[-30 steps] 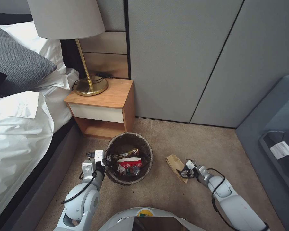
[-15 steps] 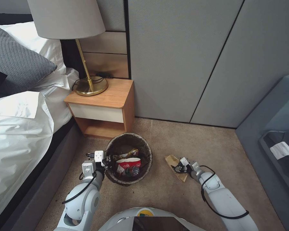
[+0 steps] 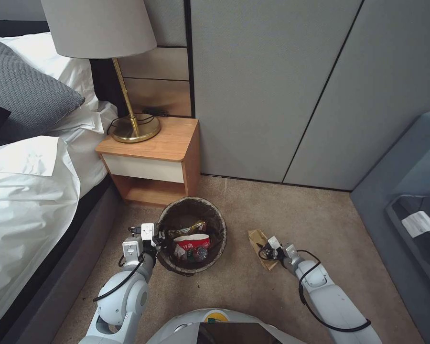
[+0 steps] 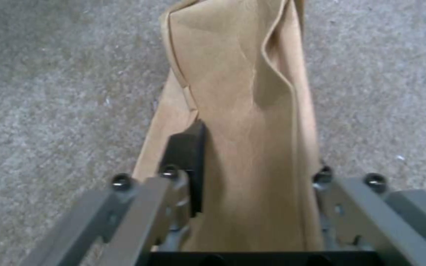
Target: Pick up the trash bin, then pick up the garbage from the floor and place it into the trash bin.
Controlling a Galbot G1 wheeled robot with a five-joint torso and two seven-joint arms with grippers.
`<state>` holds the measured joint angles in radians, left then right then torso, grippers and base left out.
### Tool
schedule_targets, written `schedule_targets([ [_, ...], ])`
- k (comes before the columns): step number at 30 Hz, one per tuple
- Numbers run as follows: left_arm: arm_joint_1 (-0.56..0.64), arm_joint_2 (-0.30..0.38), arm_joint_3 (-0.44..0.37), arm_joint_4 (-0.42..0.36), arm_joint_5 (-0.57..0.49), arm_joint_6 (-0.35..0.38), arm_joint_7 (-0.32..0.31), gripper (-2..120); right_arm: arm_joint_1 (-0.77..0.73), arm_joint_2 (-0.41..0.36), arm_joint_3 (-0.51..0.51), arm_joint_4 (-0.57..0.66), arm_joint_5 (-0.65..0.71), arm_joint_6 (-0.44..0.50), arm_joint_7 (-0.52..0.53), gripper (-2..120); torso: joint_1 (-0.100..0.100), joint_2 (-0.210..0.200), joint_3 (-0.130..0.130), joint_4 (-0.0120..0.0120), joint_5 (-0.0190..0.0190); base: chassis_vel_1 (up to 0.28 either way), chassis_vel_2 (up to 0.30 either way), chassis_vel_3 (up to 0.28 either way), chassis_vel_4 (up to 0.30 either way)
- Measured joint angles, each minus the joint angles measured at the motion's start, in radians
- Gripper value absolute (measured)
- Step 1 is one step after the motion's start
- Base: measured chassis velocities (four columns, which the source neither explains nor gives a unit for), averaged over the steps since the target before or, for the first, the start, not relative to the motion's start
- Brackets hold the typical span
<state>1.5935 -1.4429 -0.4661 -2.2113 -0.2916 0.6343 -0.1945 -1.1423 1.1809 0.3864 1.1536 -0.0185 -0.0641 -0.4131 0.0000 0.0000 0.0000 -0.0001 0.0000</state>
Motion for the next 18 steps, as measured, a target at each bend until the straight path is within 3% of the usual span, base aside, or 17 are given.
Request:
schedule_targets([
  [7,0.000,0.000,0.000,0.000,0.000,0.000,0.000,0,-0.010,-0.001,0.005,0.024,0.016,0.017,0.020,0,0.000,0.000,0.000,0.0000,0.0000,0.000,0.000,0.000,0.000],
  [15,0.001,-0.003,0.003,0.000,0.002,0.000,0.000,0,-0.033,0.000,0.016,0.103,0.053,0.053,0.068,0,0.000,0.000,0.000,0.0001,0.0001,0.000,0.000,0.000,0.000],
  [18,0.002,-0.003,0.002,0.000,0.002,-0.001,-0.001,0,-0.060,0.000,0.029,0.196,0.098,0.086,0.109,0,0.000,0.000,0.000,0.0002,-0.0001,0.000,0.000,0.000,0.000],
])
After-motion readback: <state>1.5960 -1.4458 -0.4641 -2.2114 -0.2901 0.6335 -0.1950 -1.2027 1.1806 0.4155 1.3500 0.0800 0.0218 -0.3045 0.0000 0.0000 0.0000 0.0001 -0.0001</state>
